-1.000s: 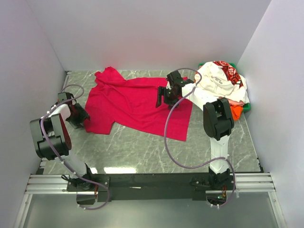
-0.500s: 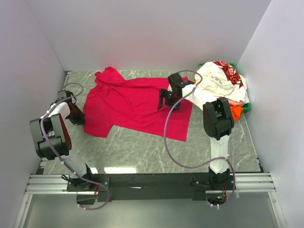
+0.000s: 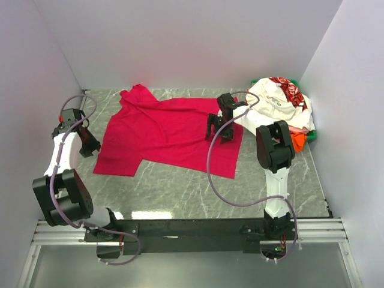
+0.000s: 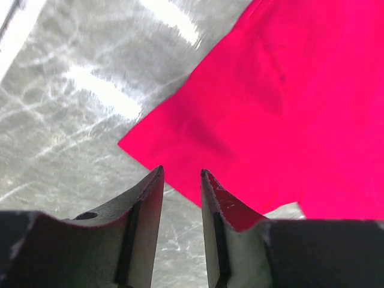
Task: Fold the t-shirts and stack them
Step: Fold the tshirt
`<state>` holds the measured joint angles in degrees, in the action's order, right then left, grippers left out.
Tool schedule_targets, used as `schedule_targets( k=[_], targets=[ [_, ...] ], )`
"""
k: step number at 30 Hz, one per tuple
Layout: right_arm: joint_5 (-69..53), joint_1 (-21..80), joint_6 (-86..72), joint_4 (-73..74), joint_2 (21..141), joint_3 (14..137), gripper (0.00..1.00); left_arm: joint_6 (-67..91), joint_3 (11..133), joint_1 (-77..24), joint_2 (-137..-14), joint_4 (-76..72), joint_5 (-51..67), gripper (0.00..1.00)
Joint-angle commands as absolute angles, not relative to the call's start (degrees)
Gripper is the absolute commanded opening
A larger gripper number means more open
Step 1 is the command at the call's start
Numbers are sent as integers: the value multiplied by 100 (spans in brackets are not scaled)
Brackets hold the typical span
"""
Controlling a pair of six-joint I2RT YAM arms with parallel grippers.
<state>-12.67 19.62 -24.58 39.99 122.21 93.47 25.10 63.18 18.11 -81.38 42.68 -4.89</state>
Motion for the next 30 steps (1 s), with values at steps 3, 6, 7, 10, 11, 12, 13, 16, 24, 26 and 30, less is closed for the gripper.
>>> schedule_targets(
  k=[3,6,7,10,11,12,13,16,24,26,30],
  targets=[
    [-1309,1960,-2399,4078,12234,9501,84,2540,5942,1960,-8550,4027,-247,37],
    [-1380,1960,-2426,4000,12147,9466,84,2549,5819,2258,-8814,3938,-44,37],
    [-1389,1960,-2434,3956,12103,9370,84,2549,5792,2311,-8859,3885,-44,37],
    [-1467,1951,-2478,3762,11910,9124,84,2531,5862,2399,-9070,3858,70,38],
    [-1494,1960,-2513,3727,11805,9053,84,2531,5897,2391,-9140,3876,70,38],
    [-1529,1960,-2522,3674,11743,8992,84,2540,5924,2399,-9262,3893,79,38],
    [-1564,1960,-2540,3561,11690,8869,84,2549,5950,2399,-9307,3902,62,38],
    [-1661,1960,-2593,3472,11566,8816,84,2531,5985,2391,-9457,3911,18,38],
    [-1775,1969,-2628,3445,11514,8903,84,2549,5915,2391,-9362,4008,-500,38],
    [-1784,1960,-2619,3437,11514,8886,84,2558,5827,2399,-9273,3990,-685,39],
    [-1837,1960,-2575,3480,11566,8912,84,2601,5845,2426,-9246,4008,-712,40]
  ],
)
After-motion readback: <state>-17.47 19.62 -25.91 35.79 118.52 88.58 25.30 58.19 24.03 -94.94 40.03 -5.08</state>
